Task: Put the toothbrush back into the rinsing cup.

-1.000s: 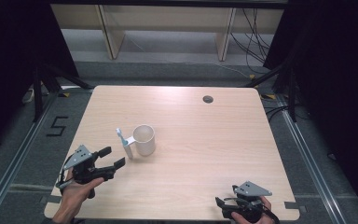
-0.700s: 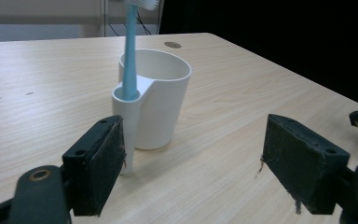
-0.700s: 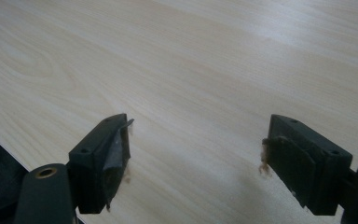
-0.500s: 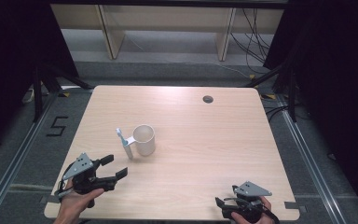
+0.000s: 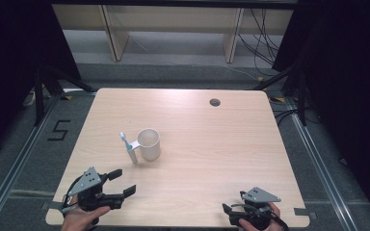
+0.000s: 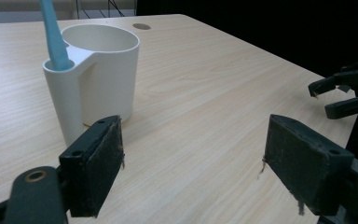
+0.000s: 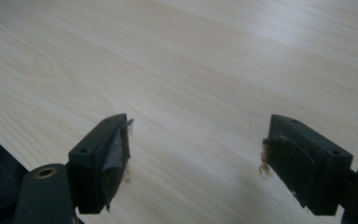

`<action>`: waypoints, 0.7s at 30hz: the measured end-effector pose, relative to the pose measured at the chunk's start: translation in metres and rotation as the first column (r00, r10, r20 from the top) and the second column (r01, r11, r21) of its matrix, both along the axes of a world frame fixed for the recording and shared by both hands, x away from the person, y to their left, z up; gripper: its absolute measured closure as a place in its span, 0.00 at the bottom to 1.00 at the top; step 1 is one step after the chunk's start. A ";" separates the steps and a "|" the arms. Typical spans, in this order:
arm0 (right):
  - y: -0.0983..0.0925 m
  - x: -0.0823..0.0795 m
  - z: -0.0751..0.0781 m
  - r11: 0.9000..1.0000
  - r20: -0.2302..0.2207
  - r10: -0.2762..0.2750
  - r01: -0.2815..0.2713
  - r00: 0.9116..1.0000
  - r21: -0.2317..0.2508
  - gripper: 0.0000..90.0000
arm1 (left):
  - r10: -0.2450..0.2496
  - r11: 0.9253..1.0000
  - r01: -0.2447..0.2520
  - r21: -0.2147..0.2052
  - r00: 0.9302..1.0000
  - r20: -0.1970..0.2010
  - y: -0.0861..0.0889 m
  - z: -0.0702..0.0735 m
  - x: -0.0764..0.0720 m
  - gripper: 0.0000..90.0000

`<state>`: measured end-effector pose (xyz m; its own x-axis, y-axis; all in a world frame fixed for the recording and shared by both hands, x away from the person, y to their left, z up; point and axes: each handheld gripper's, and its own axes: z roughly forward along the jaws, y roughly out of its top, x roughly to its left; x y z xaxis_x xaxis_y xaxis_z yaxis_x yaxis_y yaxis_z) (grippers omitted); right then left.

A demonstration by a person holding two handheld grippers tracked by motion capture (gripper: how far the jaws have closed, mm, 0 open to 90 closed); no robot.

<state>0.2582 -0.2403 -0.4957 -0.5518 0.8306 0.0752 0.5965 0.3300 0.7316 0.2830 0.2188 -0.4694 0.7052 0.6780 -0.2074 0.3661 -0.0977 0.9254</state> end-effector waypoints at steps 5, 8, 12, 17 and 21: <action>0.000 0.000 0.000 1.000 -0.001 -0.004 0.004 1.000 -0.001 0.25 | -0.001 1.000 0.001 0.010 1.000 -0.014 -0.002 -0.001 -0.005 0.21; 0.000 0.000 0.000 1.000 0.002 -0.001 0.001 1.000 0.003 0.25 | -0.002 1.000 0.003 0.016 1.000 -0.017 -0.003 -0.002 -0.009 0.21; 0.000 -0.001 0.000 1.000 -0.011 -0.010 0.010 1.000 0.010 0.25 | -0.017 1.000 0.017 0.019 1.000 -0.019 -0.004 -0.004 -0.012 0.21; 0.001 -0.001 0.000 1.000 -0.010 -0.011 0.012 1.000 0.010 0.25 | -0.025 0.999 0.026 0.020 0.999 -0.028 -0.007 -0.005 -0.018 0.21; 0.001 -0.001 0.001 1.000 -0.016 -0.016 0.016 1.000 0.013 0.25 | -0.045 0.999 0.045 0.027 0.999 -0.032 -0.008 -0.006 -0.024 0.20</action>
